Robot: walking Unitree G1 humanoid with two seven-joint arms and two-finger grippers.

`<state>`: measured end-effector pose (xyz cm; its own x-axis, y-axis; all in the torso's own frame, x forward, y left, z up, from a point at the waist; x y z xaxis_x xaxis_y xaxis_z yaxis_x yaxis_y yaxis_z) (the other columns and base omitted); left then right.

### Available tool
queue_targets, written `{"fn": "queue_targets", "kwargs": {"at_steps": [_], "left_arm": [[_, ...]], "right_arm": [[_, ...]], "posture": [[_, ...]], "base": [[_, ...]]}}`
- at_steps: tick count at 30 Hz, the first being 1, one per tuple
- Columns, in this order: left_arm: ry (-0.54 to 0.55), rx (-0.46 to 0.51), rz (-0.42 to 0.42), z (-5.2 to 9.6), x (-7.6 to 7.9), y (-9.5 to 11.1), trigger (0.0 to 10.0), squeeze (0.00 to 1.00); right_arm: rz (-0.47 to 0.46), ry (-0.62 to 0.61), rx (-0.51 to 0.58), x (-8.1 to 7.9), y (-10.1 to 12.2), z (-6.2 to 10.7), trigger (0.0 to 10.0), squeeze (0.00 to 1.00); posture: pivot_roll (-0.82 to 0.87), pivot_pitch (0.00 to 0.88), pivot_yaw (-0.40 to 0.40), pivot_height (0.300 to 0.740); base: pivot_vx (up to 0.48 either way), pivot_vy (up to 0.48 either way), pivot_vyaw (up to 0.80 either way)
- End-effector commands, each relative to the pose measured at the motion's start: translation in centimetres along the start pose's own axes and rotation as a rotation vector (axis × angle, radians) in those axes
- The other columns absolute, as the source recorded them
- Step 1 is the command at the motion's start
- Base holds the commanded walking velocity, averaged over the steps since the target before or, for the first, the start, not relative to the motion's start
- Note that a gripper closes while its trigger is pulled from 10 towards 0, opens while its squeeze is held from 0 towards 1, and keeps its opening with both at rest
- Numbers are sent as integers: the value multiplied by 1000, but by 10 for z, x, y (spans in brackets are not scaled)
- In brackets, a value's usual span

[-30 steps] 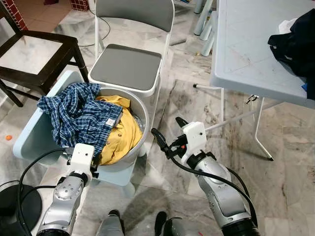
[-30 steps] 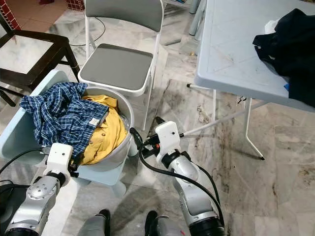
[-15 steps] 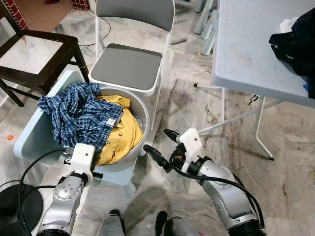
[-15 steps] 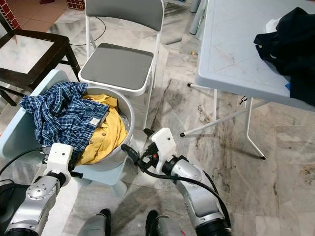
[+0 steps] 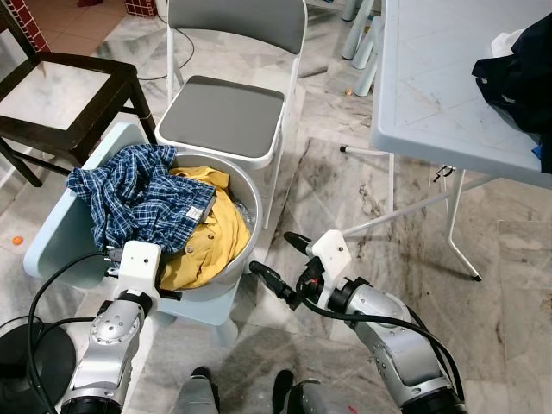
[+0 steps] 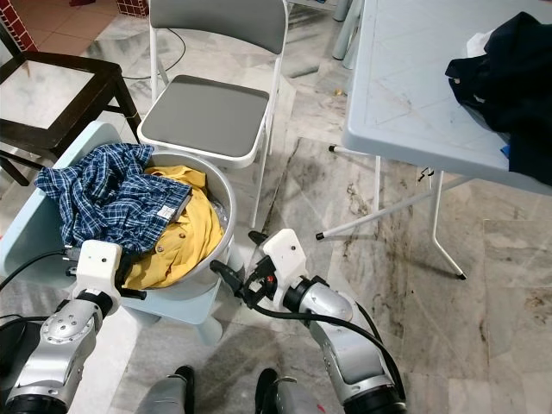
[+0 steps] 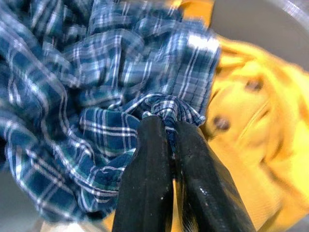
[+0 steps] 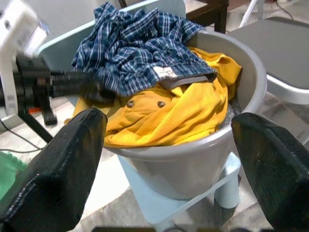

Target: Hang hanger

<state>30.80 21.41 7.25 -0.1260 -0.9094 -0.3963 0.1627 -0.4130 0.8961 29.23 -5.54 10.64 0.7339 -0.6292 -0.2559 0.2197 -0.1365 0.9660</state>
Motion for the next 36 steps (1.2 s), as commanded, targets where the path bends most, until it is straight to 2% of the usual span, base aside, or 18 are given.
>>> {"fn": "queue_targets", "kwargs": {"at_steps": [1, 2, 3, 5, 6, 7, 8, 9, 11, 13, 15, 19, 22, 25, 26, 29, 35, 36], "left_arm": [[-12, 9, 13, 1, 1, 3, 0, 0], [-45, 43, 31, -1, 4, 13, 0, 0], [-45, 43, 31, -1, 4, 13, 0, 0], [-111, 184, 29, -8, 5, 55, 0, 0], [-111, 184, 29, -8, 5, 55, 0, 0], [-150, 296, 63, -9, 6, 84, 0, 0], [-150, 296, 63, -9, 6, 84, 0, 0], [-176, 393, 110, -6, 5, 109, 0, 0], [-176, 393, 110, -6, 5, 109, 0, 0], [-245, 538, 243, 3, 4, 149, 0, 0], [-284, 610, 347, 12, 3, 172, 0, 0], [-294, 639, 399, 16, 2, 182, 0, 0], [-290, 633, 467, 18, -4, 182, 0, 0], [-239, 589, 482, 15, -12, 167, 0, 0], [-192, 522, 480, 12, -17, 149, 0, 0], [-122, 421, 481, 8, -23, 115, 0, 0], [-50, 206, 462, 5, -22, 56, 0, 0], [-42, 169, 442, 5, -21, 47, 2000, 0]], "right_arm": [[-5, 10, -6, -2, -1, 2, 10000, 0], [-6, 10, -7, -2, -1, 3, 10000, 0], [-6, 10, -7, -2, -1, 3, 10000, 0], [-7, 5, -8, -1, -1, 3, 10000, 0], [-7, 5, -8, -1, -1, 3, 10000, 0], [-6, 2, -7, 0, -1, 3, 10000, 0], [-6, 2, -7, 0, -1, 3, 10000, 0], [-6, 1, -5, -1, -1, 2, 10000, 0], [-6, 1, -5, -1, -1, 2, 10000, 0], [-3, 0, -2, -1, -1, 1, 10000, 0], [-1, 1, 0, -1, -1, -1, 10000, 0], [0, 3, 1, -2, 0, -2, 10000, 0], [0, 8, 1, -4, -1, -4, 10000, 0], [-3, 12, -1, -6, -3, -5, 10000, 0], [-5, 16, -5, -7, -5, -5, 10000, 0], [-10, 23, -9, -11, -7, -5, 10000, 0], [-5, 21, -14, -10, -7, -5, 10000, 0], [-3, 21, -14, -9, -6, -5, 10000, 0]], "posture": [[295, 286, -96, 740], [294, 286, -96, 740], [294, 286, -96, 740], [294, 282, -96, 740], [294, 282, -96, 740], [294, 277, -96, 740], [294, 277, -96, 740], [295, 274, -96, 740], [295, 274, -96, 740], [299, 272, -95, 740], [304, 272, -95, 740], [309, 271, -97, 740], [311, 272, -99, 740], [313, 272, -101, 740], [313, 272, -102, 740], [313, 276, -105, 740], [310, 285, -110, 740], [309, 287, -113, 740]], "base": [[0, 0, 0], [0, 0, 0], [0, 0, 0], [0, 0, 0], [0, 0, 0], [0, 0, 0], [0, 0, 0], [0, 0, 0], [0, 0, 0], [0, 0, 0], [0, 0, 0], [0, 0, 0], [0, 0, 0], [0, 0, 0], [0, 0, 0], [0, 0, 0], [0, 0, 0], [0, 0, 0]]}}
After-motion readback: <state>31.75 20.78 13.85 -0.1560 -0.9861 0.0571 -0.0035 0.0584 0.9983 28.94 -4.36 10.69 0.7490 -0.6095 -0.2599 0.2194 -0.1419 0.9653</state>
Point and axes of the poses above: a point about 5 cm out from each wrist's last joint towards the gripper, its own z axis pointing back from the gripper into the wrist, its own y axis along the axis of the wrist's last joint, x = y × z, the point moved 2 cm from there along -z, pointing out of the wrist towards the gripper, and after that the axes turned 14 degrees about -z, right-handed, at the moved point
